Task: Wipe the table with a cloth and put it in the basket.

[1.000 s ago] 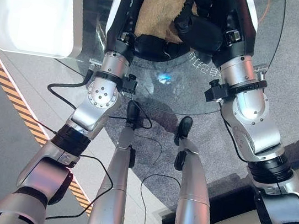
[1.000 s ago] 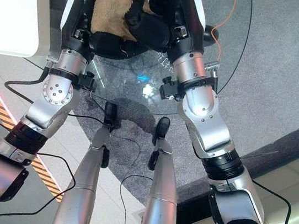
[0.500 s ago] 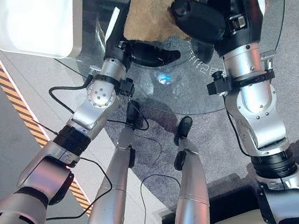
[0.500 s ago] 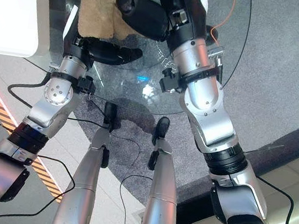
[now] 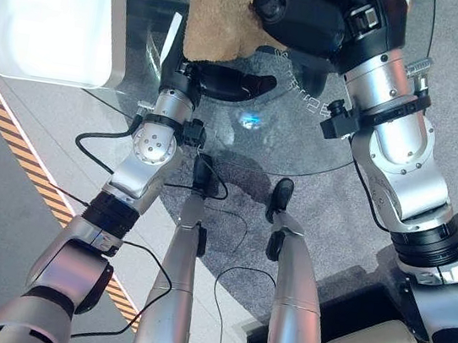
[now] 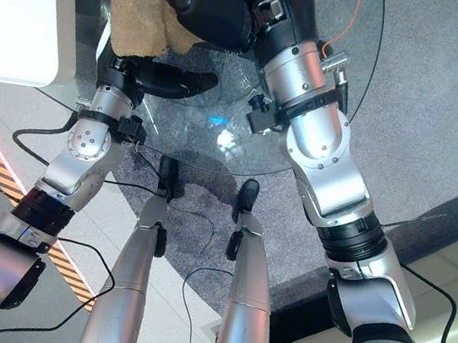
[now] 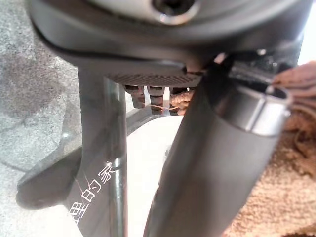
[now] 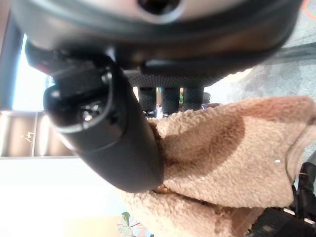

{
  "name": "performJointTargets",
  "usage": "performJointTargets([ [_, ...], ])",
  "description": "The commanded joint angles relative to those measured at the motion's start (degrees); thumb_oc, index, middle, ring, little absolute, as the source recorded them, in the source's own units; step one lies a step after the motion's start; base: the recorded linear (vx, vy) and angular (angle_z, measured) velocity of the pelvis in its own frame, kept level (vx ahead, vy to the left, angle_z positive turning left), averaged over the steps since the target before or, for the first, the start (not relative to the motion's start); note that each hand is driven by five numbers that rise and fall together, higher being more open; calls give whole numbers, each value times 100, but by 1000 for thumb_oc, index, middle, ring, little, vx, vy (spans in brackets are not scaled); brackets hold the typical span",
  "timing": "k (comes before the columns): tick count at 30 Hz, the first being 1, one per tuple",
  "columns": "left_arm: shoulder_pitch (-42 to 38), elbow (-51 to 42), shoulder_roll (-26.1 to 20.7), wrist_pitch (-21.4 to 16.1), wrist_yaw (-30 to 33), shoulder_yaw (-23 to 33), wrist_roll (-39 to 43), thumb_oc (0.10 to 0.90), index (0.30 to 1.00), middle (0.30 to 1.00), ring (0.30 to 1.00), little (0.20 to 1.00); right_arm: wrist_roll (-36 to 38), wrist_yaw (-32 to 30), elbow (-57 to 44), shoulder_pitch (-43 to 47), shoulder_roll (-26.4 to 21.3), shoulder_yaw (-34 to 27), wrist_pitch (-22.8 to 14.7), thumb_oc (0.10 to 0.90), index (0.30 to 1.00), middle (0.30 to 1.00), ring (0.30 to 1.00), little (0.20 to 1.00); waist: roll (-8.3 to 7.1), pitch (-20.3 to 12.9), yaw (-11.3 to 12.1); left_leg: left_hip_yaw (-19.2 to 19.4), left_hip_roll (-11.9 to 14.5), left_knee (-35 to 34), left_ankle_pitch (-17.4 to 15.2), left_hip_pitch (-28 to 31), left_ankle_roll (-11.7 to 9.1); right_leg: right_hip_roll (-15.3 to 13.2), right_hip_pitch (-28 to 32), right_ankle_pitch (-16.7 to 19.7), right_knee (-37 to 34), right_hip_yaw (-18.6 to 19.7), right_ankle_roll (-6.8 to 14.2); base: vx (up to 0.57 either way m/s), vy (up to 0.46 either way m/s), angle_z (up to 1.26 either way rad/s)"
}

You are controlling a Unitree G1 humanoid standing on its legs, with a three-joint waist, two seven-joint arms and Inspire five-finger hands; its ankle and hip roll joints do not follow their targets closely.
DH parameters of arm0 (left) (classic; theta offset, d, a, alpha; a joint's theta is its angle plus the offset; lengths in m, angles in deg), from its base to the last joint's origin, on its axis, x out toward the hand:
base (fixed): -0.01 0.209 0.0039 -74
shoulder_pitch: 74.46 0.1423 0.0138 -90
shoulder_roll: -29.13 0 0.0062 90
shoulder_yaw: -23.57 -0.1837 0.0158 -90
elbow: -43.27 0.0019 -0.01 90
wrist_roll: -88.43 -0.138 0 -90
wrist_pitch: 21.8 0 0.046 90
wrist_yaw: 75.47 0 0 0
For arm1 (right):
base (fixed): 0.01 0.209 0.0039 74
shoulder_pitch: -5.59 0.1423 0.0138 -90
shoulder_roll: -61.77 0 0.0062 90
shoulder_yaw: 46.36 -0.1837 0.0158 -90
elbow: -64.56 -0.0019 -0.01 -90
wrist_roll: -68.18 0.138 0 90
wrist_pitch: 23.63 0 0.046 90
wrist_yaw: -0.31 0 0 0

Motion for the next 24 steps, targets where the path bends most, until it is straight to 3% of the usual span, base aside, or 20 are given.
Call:
performJointTargets([
  [1, -543, -461, 120, -549, -139, 18, 1, 800, 900, 900, 900, 900, -41, 65, -1475, 1035, 183, -265, -1020, 100, 300, 300, 300, 200, -160, -147, 18, -5, -269, 558, -536, 164, 287, 345, 553, 773, -1068, 3, 225, 0, 0, 0],
  [11, -555, -493, 174, -663, 41, 70, 69, 800, 900, 900, 900, 900, -432, -247, -1272, 1021, 105, -314, -1034, 100, 300, 300, 300, 200, -166, -147, 5, -16, -282, 535, -548, 185, 292, 344, 566, 787, -1098, 10, 239, 0, 0, 0],
  [24, -565, -726, 71, -1111, 174, 224, 105, 800, 900, 900, 900, 900, -426, -475, -1209, 980, 3, -445, -1124, 100, 300, 300, 300, 200, -217, -147, 17, -40, -277, 581, -593, 184, 293, 346, 589, 789, -1098, -7, 247, 0, 0, 0],
])
